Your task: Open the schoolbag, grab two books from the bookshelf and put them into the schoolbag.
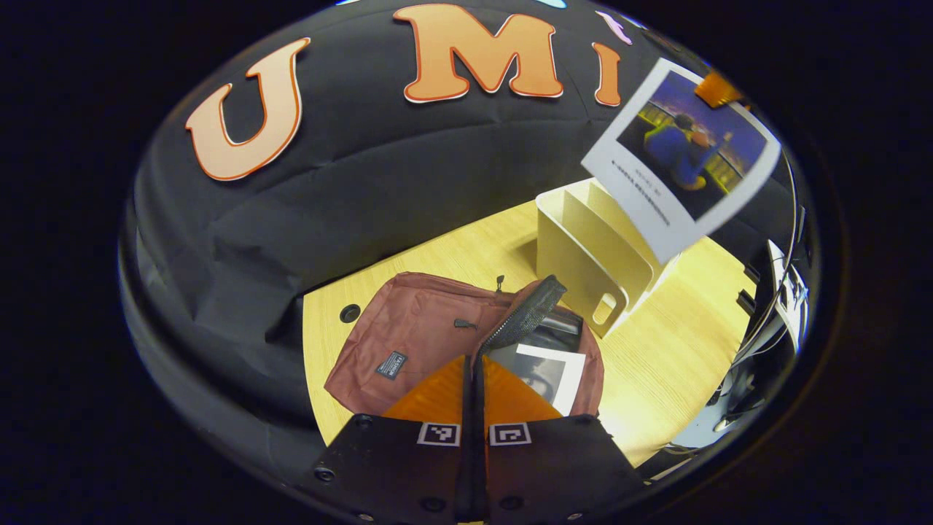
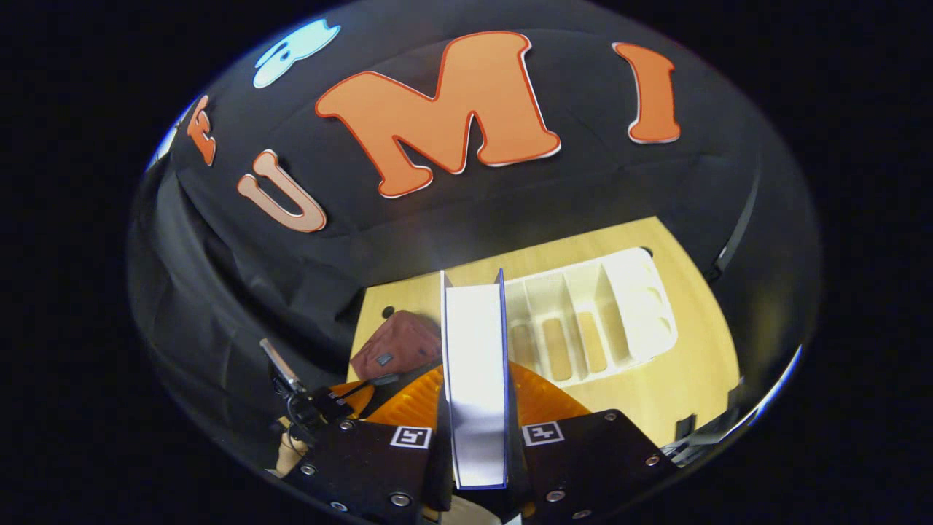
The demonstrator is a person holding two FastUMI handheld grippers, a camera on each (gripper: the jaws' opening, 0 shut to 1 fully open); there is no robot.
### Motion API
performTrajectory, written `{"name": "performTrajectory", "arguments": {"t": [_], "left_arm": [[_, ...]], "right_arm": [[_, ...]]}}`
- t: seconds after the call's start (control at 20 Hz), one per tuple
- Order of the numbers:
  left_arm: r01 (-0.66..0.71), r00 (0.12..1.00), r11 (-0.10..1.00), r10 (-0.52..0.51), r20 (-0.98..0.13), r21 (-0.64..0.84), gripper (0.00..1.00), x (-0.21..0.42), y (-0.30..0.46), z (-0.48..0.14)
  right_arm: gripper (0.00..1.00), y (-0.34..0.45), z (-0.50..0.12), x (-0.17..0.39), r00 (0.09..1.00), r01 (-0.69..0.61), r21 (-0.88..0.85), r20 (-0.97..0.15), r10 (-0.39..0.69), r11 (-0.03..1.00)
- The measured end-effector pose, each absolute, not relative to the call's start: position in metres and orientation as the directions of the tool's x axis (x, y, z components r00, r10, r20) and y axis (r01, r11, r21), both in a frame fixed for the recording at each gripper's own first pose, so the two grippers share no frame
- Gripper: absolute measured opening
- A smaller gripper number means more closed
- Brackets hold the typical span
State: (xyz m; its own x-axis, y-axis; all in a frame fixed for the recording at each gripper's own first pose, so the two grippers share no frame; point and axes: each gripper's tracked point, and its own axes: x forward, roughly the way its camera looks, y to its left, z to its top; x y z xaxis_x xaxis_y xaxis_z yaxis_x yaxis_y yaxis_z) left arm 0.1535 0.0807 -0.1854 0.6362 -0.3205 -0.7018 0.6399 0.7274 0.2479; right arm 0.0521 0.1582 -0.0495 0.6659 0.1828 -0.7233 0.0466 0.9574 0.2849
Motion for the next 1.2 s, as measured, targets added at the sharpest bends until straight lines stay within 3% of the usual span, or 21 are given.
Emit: {"name": "performTrajectory", "arguments": {"t": [0.35, 0.7, 1.2], "left_arm": [[0.649, 0.651, 0.706, -0.320, -0.688, 0.286, 0.01, 0.148, 0.075, -0.172], [0.652, 0.658, 0.698, -0.327, -0.679, 0.296, 0.01, 0.139, 0.067, -0.165], [0.674, 0.660, 0.662, -0.340, -0.669, 0.328, 0.01, 0.118, 0.051, -0.149]], "right_arm": [[0.30, 0.207, -0.160, 0.006, 0.599, 0.133, 0.521, -0.720, 0.350, 0.843], [0.30, 0.238, -0.264, 0.016, 0.575, 0.276, 0.647, -0.704, 0.417, 0.711], [0.30, 0.286, -0.311, 0.071, 0.738, 0.311, 0.780, -0.558, 0.379, 0.543]]}}
